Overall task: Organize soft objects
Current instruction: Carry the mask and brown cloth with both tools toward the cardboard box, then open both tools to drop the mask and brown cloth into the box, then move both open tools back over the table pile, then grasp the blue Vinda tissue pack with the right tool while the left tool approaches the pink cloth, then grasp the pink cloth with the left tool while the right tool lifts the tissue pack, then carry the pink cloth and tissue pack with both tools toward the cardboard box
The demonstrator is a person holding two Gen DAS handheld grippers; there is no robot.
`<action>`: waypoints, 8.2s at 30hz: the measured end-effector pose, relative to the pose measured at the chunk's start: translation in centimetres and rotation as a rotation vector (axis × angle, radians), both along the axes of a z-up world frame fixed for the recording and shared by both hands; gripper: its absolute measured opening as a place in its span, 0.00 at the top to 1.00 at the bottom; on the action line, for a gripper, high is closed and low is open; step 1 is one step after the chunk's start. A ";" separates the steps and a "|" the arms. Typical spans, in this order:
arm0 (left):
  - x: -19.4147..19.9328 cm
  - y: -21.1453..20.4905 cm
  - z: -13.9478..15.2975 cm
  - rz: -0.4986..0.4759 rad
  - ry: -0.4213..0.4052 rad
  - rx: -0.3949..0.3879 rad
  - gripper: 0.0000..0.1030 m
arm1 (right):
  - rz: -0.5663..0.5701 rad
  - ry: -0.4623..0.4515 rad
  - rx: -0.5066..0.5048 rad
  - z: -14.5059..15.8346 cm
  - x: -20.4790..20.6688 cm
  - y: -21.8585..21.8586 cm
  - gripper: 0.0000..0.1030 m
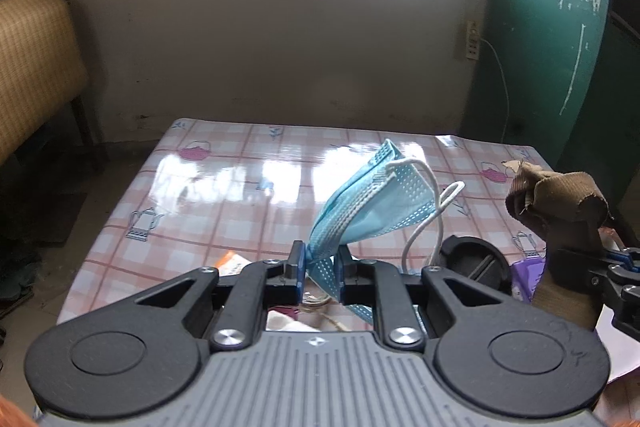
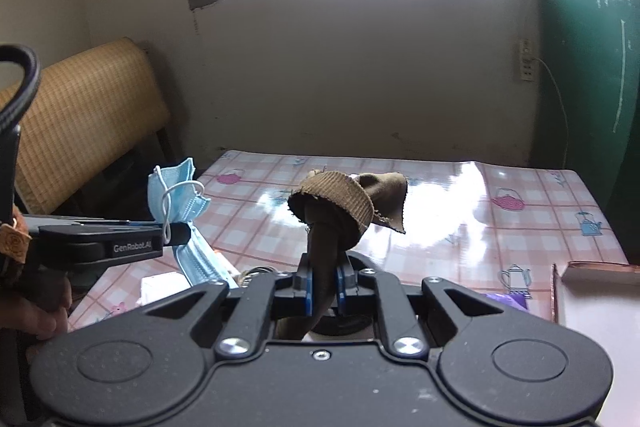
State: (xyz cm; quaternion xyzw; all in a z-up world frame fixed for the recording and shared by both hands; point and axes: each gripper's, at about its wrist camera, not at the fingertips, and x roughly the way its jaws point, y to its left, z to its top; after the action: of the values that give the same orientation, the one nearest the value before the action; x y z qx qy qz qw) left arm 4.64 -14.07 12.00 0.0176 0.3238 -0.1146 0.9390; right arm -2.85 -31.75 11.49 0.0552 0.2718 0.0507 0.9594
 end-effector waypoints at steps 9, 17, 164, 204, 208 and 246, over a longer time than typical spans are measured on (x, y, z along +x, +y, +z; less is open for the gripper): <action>0.2 -2.5 -0.2 -0.050 0.004 0.006 0.83 | -0.056 0.005 0.004 0.3 -1.3 -2.4 0.86; -0.1 -5.6 -0.5 -0.107 0.009 0.014 0.83 | -0.113 0.007 0.013 0.5 -2.7 -5.3 0.86; -4.3 10.9 -6.9 0.244 0.175 0.033 0.09 | 0.279 0.216 0.000 -6.3 -1.7 10.6 0.23; 6.5 12.5 -15.0 -0.094 0.032 0.120 0.47 | 0.317 0.313 0.061 -12.8 -2.3 9.8 0.38; 6.4 13.0 -14.9 -0.075 0.070 0.020 0.80 | 0.307 0.294 0.071 -12.0 -2.4 9.8 0.38; -1.8 10.1 -2.3 0.213 0.016 -0.090 0.81 | 0.210 0.090 0.037 0.2 1.9 11.0 0.38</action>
State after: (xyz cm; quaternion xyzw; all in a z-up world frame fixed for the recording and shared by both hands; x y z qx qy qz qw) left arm 2.84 -3.94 9.72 -0.0600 0.3257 -0.0289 0.9431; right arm -0.90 -20.76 11.67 0.0465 0.3178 0.1537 0.9345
